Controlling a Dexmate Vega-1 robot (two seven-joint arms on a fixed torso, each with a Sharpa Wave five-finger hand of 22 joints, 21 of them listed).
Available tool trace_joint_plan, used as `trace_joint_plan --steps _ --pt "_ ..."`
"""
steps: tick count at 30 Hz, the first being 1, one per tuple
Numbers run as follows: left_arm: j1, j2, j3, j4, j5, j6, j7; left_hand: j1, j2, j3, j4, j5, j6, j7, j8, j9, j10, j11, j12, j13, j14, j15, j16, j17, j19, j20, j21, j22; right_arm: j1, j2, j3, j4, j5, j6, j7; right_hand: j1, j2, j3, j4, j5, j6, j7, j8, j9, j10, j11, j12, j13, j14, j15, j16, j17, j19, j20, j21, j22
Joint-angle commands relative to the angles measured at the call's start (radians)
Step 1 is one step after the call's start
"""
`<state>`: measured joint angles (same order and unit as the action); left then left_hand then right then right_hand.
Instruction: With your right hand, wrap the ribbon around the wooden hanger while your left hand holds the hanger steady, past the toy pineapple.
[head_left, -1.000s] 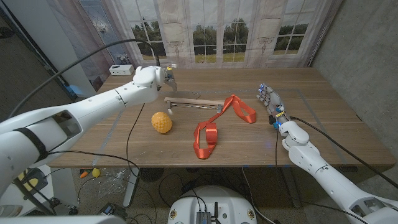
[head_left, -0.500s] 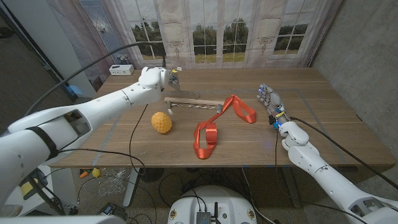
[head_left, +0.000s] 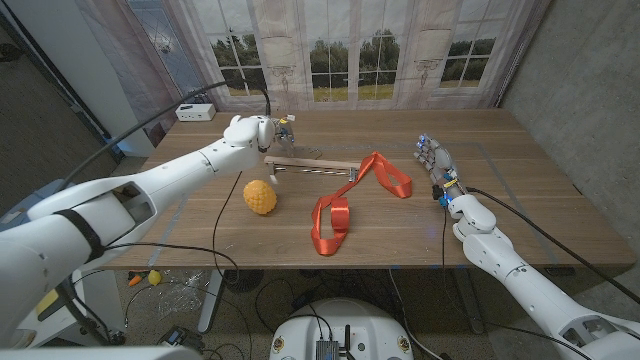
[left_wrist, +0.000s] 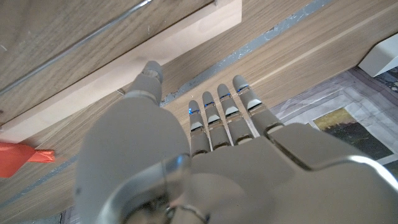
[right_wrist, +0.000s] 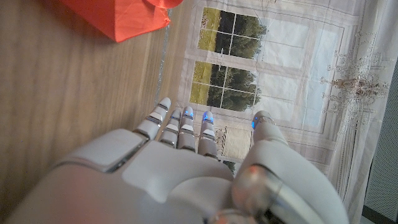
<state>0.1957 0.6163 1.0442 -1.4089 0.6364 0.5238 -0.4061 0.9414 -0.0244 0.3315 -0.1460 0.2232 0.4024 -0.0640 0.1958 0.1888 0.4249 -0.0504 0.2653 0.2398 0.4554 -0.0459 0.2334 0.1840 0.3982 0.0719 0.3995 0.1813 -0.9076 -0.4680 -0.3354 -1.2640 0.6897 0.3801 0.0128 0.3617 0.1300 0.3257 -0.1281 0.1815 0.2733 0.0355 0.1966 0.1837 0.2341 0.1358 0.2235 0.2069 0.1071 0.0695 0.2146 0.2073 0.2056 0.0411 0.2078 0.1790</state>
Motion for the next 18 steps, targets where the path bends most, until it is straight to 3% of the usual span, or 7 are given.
trace_joint_plan --steps 1,10,18 --pt "-0.003 -0.019 -0.008 0.05 -0.025 -0.065 -0.033 -0.017 -0.025 -0.034 0.011 0.001 -0.027 0.004 -0.007 0.005 -0.019 0.015 -0.009 0.006 -0.019 -0.066 -0.009 0.006 0.002 0.012 -0.003 0.0 0.006 0.001 -0.001 -0.003 -0.001 -0.015 -0.009 -0.009 0.003 0.001 0.003 0.003 0.007 0.0 0.003 0.006 0.006 -0.003 0.0 0.004 0.01 0.002 0.003 0.001 0.006 0.006 0.005 0.004" --pt "-0.008 -0.025 0.013 0.052 0.0 -0.063 -0.062 -0.022 -0.029 -0.046 0.016 0.011 -0.05 -0.006 -0.01 0.005 -0.033 0.012 -0.015 0.011 -0.034 -0.066 -0.019 0.007 -0.024 -0.002 -0.021 0.001 0.014 0.007 -0.003 0.011 0.002 -0.016 -0.005 -0.012 0.004 0.0 0.005 0.003 0.007 0.002 0.002 0.006 0.005 -0.001 -0.001 0.004 0.01 0.002 0.003 0.002 0.005 0.008 0.004 0.004" --pt "0.038 -0.015 -0.014 0.05 -0.016 -0.124 0.035 -0.008 -0.01 -0.044 0.018 0.021 -0.053 -0.023 -0.006 0.005 -0.022 0.003 -0.012 0.014 -0.012 -0.075 -0.011 0.009 -0.01 -0.006 -0.022 0.002 0.005 0.004 0.0 0.007 0.004 -0.014 -0.004 -0.013 0.004 0.0 0.006 0.003 0.007 0.001 0.002 0.006 0.005 -0.001 -0.002 0.004 0.01 0.003 0.003 0.002 0.005 0.008 0.004 0.004"
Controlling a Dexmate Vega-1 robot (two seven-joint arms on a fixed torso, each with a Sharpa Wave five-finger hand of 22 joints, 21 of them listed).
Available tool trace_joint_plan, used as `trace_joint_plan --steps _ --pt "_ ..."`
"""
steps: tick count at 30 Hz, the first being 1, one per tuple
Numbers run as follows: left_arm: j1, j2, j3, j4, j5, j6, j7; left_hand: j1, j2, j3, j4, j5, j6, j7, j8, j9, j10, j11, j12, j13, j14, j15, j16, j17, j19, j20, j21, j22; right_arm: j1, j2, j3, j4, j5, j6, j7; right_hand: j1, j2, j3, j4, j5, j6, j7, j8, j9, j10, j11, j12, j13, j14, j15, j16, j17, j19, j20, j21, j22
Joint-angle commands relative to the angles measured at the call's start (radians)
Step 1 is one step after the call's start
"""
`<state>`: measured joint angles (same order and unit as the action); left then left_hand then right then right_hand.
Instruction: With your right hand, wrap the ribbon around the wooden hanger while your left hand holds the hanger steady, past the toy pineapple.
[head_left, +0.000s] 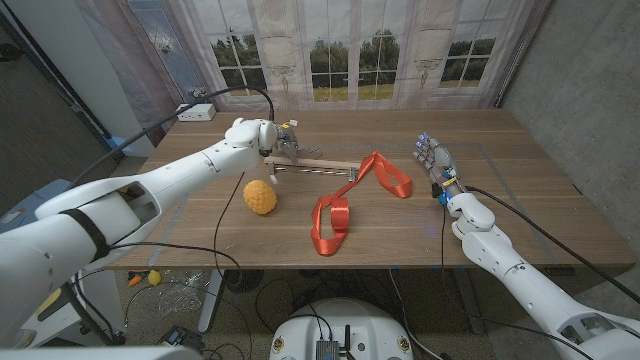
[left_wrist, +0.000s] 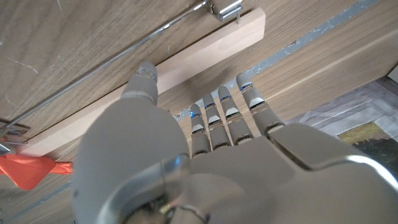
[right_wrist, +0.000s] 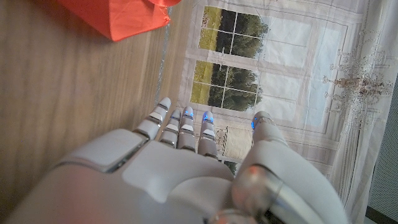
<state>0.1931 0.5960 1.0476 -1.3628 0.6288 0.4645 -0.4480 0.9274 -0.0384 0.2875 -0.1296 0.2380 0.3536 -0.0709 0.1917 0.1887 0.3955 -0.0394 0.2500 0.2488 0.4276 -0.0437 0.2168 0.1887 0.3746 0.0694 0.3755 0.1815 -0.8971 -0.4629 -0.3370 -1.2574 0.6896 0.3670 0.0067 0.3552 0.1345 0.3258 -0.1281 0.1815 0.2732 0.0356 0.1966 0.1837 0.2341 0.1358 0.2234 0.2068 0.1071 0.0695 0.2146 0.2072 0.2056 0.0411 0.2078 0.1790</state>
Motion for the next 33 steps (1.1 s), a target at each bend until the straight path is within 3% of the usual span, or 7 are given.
trace_joint_plan --steps 1,10,19,20,27,33 --pt "0.047 0.006 -0.021 0.004 -0.011 -0.072 0.088 0.004 0.005 -0.001 0.004 0.007 0.003 -0.02 0.001 0.005 0.011 -0.005 0.005 0.005 0.018 -0.078 0.006 0.005 0.017 -0.006 0.002 0.002 -0.008 -0.003 0.002 -0.003 0.004 -0.001 0.0 -0.007 -0.001 -0.001 0.006 0.003 0.007 0.001 0.002 0.006 0.005 -0.001 -0.002 0.004 0.01 0.004 0.003 0.002 0.005 0.008 0.004 0.004" --pt "0.08 -0.003 -0.043 0.017 -0.045 -0.111 0.131 0.009 0.016 -0.001 0.006 0.013 0.037 -0.013 0.014 0.005 0.032 -0.01 0.012 0.009 0.041 -0.087 0.011 0.005 0.044 -0.022 0.006 0.002 -0.033 -0.017 0.011 -0.035 0.003 -0.002 -0.014 -0.009 -0.002 -0.002 0.006 0.003 0.008 0.0 0.002 0.006 0.006 0.0 -0.002 0.004 0.011 0.004 0.003 0.002 0.006 0.008 0.004 0.004" --pt "0.1 -0.006 -0.047 0.022 -0.061 -0.112 0.137 0.066 0.058 0.025 -0.011 0.023 0.061 -0.015 0.02 0.005 0.056 -0.011 0.019 0.013 0.06 -0.088 0.013 0.006 0.074 -0.027 0.01 0.002 -0.039 -0.024 0.012 -0.046 -0.001 -0.002 -0.02 -0.011 -0.002 -0.003 0.007 0.002 0.007 -0.001 0.001 0.006 0.011 0.003 -0.001 0.004 0.015 0.007 0.005 0.002 0.006 0.01 0.004 0.004" --pt "0.1 -0.007 -0.046 0.023 -0.063 -0.111 0.132 0.075 0.062 0.026 -0.014 0.022 0.075 -0.016 0.024 0.005 0.063 -0.029 0.021 0.014 0.071 -0.094 0.017 0.006 0.08 -0.029 0.011 0.002 -0.039 -0.024 0.012 -0.046 -0.001 -0.002 -0.019 -0.011 -0.003 -0.003 0.007 0.002 0.008 -0.001 0.002 0.006 0.012 0.003 0.0 0.004 0.015 0.007 0.005 0.002 0.006 0.01 0.005 0.004" --pt "0.102 -0.012 -0.044 0.046 -0.082 -0.125 0.126 0.167 0.119 0.05 -0.037 0.003 0.164 0.0 0.044 0.005 0.142 -0.048 0.045 0.018 0.143 -0.115 0.045 0.012 0.148 -0.05 0.026 0.001 -0.041 -0.023 0.011 -0.053 -0.005 -0.003 -0.027 -0.014 -0.003 -0.004 0.008 0.002 0.007 -0.003 0.001 0.006 0.013 0.004 0.0 0.004 0.019 0.009 0.006 0.003 0.007 0.011 0.005 0.004" --pt "0.085 -0.023 -0.026 0.073 -0.081 -0.144 0.103 0.197 0.153 0.065 -0.03 -0.024 0.244 -0.012 0.06 0.005 0.212 -0.061 0.062 0.02 0.262 -0.15 0.084 0.016 0.211 -0.08 0.049 0.004 -0.056 -0.018 0.013 -0.062 -0.006 0.003 -0.043 -0.016 -0.001 -0.005 0.009 0.001 0.009 -0.003 0.002 0.006 0.017 0.007 0.001 0.004 0.021 0.008 0.007 0.003 0.008 0.011 0.005 0.004"
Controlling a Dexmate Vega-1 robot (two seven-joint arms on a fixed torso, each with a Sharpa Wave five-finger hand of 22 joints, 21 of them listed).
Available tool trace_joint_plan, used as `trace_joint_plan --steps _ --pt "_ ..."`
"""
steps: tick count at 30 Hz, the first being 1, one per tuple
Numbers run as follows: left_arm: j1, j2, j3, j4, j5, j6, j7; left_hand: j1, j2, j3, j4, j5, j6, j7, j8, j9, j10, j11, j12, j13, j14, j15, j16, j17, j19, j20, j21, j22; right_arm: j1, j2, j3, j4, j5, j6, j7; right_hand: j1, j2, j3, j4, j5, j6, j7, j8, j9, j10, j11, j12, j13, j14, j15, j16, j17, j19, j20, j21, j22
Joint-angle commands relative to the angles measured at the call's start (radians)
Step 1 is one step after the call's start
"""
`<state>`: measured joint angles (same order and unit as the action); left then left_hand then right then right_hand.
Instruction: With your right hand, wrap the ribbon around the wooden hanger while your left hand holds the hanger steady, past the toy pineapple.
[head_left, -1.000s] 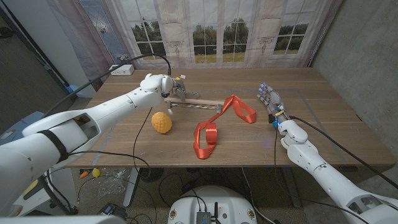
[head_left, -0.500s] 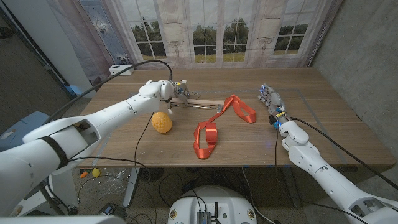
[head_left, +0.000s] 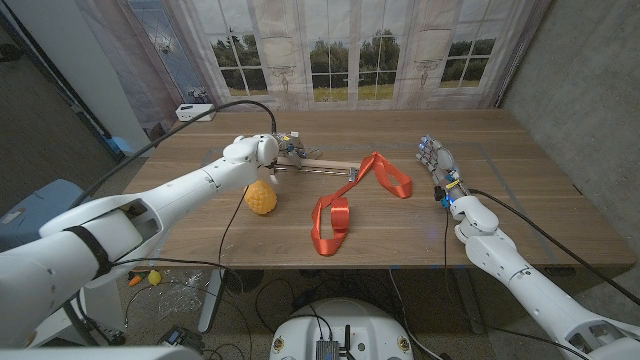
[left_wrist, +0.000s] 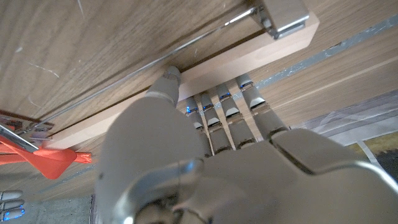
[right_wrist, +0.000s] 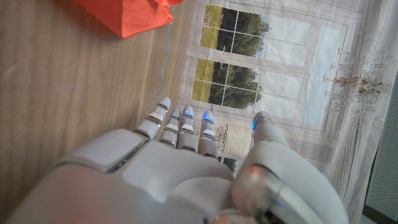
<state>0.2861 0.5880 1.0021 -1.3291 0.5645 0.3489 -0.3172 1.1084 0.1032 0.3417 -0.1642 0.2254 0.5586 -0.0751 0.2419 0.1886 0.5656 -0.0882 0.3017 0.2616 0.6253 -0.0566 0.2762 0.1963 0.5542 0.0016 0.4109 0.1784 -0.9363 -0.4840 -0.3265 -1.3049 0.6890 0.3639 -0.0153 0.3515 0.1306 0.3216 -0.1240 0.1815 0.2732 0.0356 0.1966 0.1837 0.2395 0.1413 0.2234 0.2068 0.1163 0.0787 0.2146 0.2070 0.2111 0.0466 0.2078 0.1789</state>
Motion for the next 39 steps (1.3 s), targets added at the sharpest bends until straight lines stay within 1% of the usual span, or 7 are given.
trace_joint_plan --steps 1,8,13,18,21,26,39 --pt "-0.014 -0.019 0.024 0.046 -0.015 -0.03 -0.038 0.018 0.015 0.013 0.006 -0.015 0.061 -0.006 0.015 0.005 0.057 -0.011 0.015 0.006 0.081 -0.144 0.03 0.009 0.038 -0.018 0.016 0.007 -0.019 0.004 0.003 -0.017 -0.006 0.007 -0.024 -0.012 0.003 -0.001 0.005 0.001 0.009 -0.003 0.001 0.006 0.012 0.001 0.001 0.004 0.013 -0.001 0.007 0.003 0.002 0.006 0.005 0.004" --pt "-0.042 -0.037 0.053 0.069 0.007 -0.022 -0.072 0.016 0.05 -0.004 0.02 -0.032 0.182 0.019 0.037 0.003 0.169 -0.025 0.041 0.004 0.147 -0.14 0.103 0.081 -0.007 0.032 0.01 0.019 -0.034 0.0 0.009 -0.033 -0.011 0.013 -0.042 -0.015 0.004 -0.001 0.007 0.001 0.011 -0.002 0.002 0.006 0.013 -0.002 0.0 0.005 0.015 -0.002 0.008 0.004 0.004 0.004 0.006 0.004" --pt "-0.037 -0.041 0.051 0.079 0.002 -0.033 -0.052 0.094 0.055 -0.018 -0.008 -0.035 0.279 0.027 0.047 0.004 0.255 -0.025 0.07 0.023 0.233 -0.16 0.229 0.209 0.06 -0.008 0.07 0.037 -0.045 -0.004 0.011 -0.045 -0.014 0.009 -0.052 -0.016 0.005 -0.002 0.008 0.001 0.012 -0.003 0.002 0.006 0.014 -0.003 0.0 0.005 0.017 -0.001 0.009 0.004 0.005 0.004 0.006 0.004" --pt "-0.008 -0.04 0.04 0.08 0.0 -0.04 0.021 0.231 0.042 -0.011 -0.02 -0.044 0.408 0.072 0.081 0.019 0.342 -0.002 0.108 0.068 0.321 -0.177 0.307 0.294 0.163 -0.079 0.178 0.067 -0.053 -0.007 0.013 -0.053 -0.012 0.009 -0.053 -0.017 0.005 -0.002 0.008 0.001 0.014 -0.003 0.002 0.006 0.014 -0.002 0.0 0.005 0.017 -0.001 0.008 0.004 0.006 0.004 0.006 0.004" --pt "0.01 -0.038 0.025 0.083 -0.011 -0.056 0.071 0.279 0.046 -0.008 -0.012 -0.05 0.438 0.101 0.086 0.025 0.359 0.02 0.119 0.1 0.383 -0.178 0.339 0.326 0.206 -0.094 0.242 0.088 -0.054 -0.01 0.014 -0.057 -0.012 0.007 -0.052 -0.018 0.005 -0.002 0.008 0.001 0.014 -0.004 0.002 0.006 0.014 -0.004 0.0 0.005 0.018 0.0 0.008 0.004 0.006 0.005 0.006 0.004" --pt "0.037 -0.022 0.004 0.061 -0.012 -0.059 0.139 0.308 0.046 -0.006 -0.01 -0.052 0.452 0.135 0.085 0.028 0.372 0.045 0.129 0.129 0.412 -0.177 0.351 0.347 0.227 -0.094 0.29 0.103 -0.055 -0.014 0.015 -0.064 -0.014 0.005 -0.053 -0.018 0.005 -0.002 0.008 0.001 0.014 -0.003 0.002 0.006 0.015 -0.003 0.0 0.005 0.018 -0.001 0.008 0.004 0.006 0.005 0.006 0.004" --pt "0.129 0.055 -0.084 -0.095 0.03 -0.047 0.341 0.333 0.047 -0.006 -0.008 -0.052 0.457 0.15 0.087 0.039 0.368 0.059 0.135 0.162 0.42 -0.167 0.356 0.369 0.207 -0.072 0.324 0.117 -0.066 -0.044 0.004 -0.118 -0.051 -0.022 -0.077 -0.009 0.011 0.004 0.003 0.003 0.019 -0.004 0.003 0.006 0.021 -0.005 0.001 0.005 0.024 0.0 0.009 0.002 0.007 0.007 0.006 0.004"
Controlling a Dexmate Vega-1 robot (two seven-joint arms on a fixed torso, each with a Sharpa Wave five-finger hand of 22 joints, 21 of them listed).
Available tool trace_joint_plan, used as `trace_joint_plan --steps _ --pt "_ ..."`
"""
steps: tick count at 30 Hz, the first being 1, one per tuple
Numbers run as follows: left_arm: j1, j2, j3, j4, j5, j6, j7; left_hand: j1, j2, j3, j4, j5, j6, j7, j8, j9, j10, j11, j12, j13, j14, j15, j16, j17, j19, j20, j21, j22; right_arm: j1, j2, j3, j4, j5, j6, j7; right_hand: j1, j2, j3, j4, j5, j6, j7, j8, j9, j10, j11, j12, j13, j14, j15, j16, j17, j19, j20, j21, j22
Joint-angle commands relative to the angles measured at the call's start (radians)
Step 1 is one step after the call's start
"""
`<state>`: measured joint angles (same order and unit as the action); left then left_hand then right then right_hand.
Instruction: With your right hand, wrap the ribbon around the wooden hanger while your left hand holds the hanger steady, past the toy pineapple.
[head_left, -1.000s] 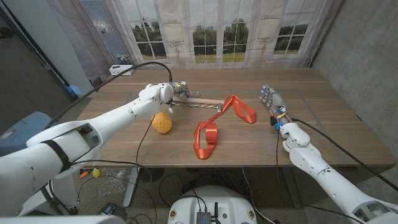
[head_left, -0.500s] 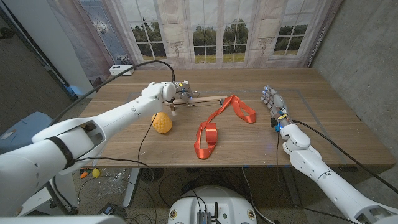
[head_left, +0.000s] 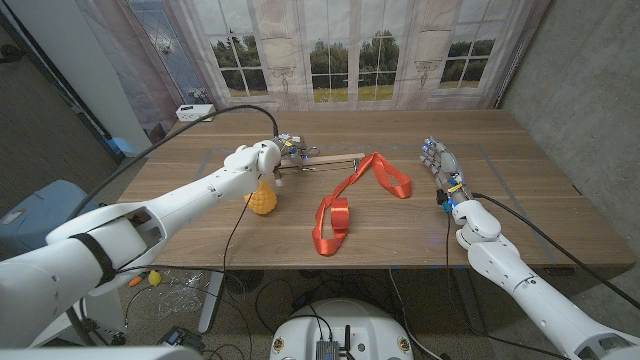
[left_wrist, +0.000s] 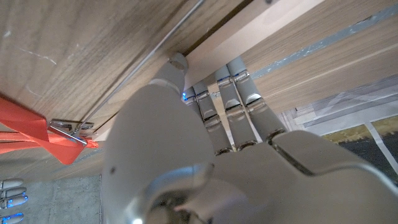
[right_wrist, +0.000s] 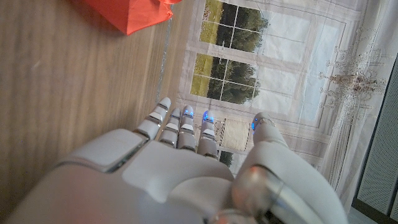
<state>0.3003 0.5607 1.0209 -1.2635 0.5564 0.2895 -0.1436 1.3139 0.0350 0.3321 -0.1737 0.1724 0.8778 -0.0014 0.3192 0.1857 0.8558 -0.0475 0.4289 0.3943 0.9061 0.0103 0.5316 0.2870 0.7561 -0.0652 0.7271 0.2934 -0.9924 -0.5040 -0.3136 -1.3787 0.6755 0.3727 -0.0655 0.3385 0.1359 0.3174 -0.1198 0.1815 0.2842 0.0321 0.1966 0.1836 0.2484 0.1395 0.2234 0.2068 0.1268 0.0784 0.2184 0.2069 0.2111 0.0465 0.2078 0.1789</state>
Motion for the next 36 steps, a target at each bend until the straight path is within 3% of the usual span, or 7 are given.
trace_joint_plan --steps 1,15,24,36 --pt "0.122 0.087 -0.11 -0.171 0.041 0.016 0.179 0.129 0.115 0.003 0.002 0.001 0.138 0.077 0.01 0.043 0.078 0.018 0.009 0.033 0.14 -0.233 0.101 0.28 0.003 -0.004 0.011 0.004 -0.011 -0.028 -0.01 -0.049 -0.04 -0.034 -0.026 0.005 0.006 0.009 -0.002 0.004 0.009 -0.001 0.003 0.006 0.014 -0.003 0.002 0.005 0.017 0.0 0.006 0.002 0.007 0.007 0.006 0.004" --pt "0.19 0.15 -0.169 -0.326 0.138 0.099 0.237 0.137 0.117 -0.001 0.008 0.0 0.149 0.083 0.016 0.056 0.077 0.019 0.016 0.06 0.141 -0.234 0.103 0.299 -0.014 0.0 0.042 0.016 -0.036 -0.093 -0.025 -0.167 -0.112 -0.112 -0.084 0.019 0.009 0.016 -0.01 0.007 0.015 -0.002 0.004 0.006 0.029 -0.007 0.005 0.005 0.054 0.007 0.018 0.0 0.031 0.024 0.014 0.005" --pt "0.242 0.182 -0.203 -0.4 0.193 0.131 0.265 0.138 0.117 -0.004 0.012 -0.001 0.149 0.08 0.015 0.061 0.075 0.017 0.018 0.077 0.14 -0.234 0.101 0.309 -0.027 0.0 0.06 0.022 -0.097 -0.211 -0.015 -0.38 -0.184 -0.317 -0.196 0.025 -0.005 0.013 -0.017 0.009 0.03 0.0 0.007 0.006 0.063 -0.014 0.012 0.007 0.127 0.005 0.047 0.01 0.083 0.056 0.034 0.009" --pt "0.294 0.211 -0.234 -0.462 0.259 0.135 0.296 0.139 0.115 -0.006 0.013 0.0 0.152 0.081 0.012 0.061 0.074 0.016 0.02 0.094 0.141 -0.235 0.1 0.319 -0.033 -0.002 0.082 0.027 -0.143 -0.328 0.004 -0.566 -0.193 -0.524 -0.225 0.032 -0.012 0.01 -0.022 0.008 0.048 0.006 0.011 0.006 0.094 -0.012 0.019 0.01 0.2 -0.002 0.081 0.024 0.135 0.06 0.055 0.015"
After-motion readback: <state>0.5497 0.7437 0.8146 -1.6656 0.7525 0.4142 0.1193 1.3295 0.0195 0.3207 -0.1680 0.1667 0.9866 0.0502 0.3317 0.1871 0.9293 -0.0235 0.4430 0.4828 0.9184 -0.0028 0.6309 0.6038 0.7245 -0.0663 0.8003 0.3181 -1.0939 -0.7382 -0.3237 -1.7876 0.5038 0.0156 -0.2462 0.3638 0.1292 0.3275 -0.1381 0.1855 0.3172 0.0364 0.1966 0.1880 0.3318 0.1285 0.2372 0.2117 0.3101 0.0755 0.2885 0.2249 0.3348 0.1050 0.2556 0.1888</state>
